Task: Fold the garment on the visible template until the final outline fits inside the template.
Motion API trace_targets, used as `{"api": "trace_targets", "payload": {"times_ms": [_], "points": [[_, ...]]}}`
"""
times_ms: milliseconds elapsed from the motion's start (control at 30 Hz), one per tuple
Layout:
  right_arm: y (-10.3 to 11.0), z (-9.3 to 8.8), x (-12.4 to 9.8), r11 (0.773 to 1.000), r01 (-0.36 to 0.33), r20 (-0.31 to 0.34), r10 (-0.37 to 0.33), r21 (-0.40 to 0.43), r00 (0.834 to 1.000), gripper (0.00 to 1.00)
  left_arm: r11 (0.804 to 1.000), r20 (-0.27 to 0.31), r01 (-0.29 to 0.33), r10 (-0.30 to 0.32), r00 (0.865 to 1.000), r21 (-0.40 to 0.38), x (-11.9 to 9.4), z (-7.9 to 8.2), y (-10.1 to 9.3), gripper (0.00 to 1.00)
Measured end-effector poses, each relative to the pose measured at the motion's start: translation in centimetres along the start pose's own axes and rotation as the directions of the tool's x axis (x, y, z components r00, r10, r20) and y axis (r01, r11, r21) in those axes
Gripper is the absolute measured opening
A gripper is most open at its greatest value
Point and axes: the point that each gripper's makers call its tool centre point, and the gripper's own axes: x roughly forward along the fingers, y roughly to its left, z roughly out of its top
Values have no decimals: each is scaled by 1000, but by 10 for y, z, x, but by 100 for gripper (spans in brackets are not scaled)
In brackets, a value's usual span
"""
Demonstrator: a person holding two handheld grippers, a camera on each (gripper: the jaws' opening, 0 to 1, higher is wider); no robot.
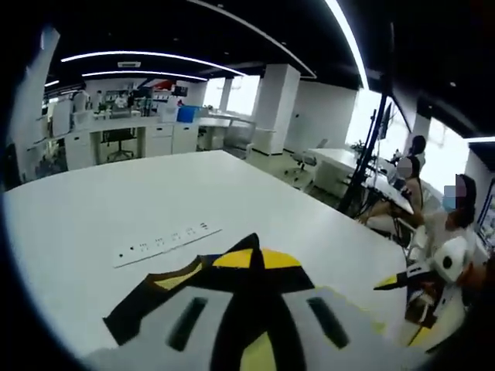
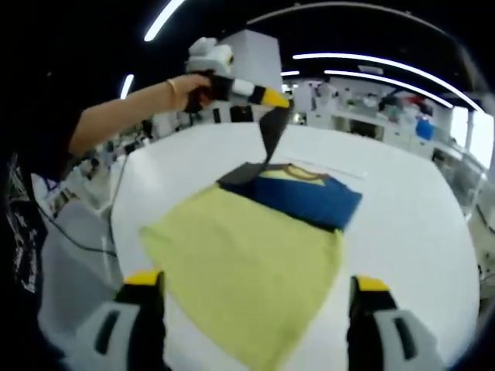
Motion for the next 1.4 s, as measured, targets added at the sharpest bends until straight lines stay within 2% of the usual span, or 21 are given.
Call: {"api": "trace_targets", "payload": {"times_ms": [200,333,633,767,933,1100,1400], "points": [[-2,0,0,1000,7,-4,-7,-3,1000,99,1000,-4,24,-24,1000,-7,18,-1,-12,0],[-6,-1,-1,1000,23,-17,-23,-21,1000,99,999,-18,42,-42,999,-8,31,-6,-20,0],[-8,-4,1,1000,27,-16,-27,-2,999,99,998,-37,61,-62,997,-27,50,-19,-30,0],[-8,-5,3,1000,26,-19,-26,5,999,99,996,-52,70,-73,996,-49,62,-30,-35,0],[-8,-7,4,1000,26,-25,-26,12,999,99,996,-88,70,-74,993,-53,79,-50,-38,0],[-12,-10,4,999,32,-29,-32,19,999,99,994,-125,54,-66,990,-97,97,-72,-37,0],[-20,-18,3,998,48,-32,-46,37,998,99,987,-143,62,-84,986,-148,120,-94,-44,0]]}}
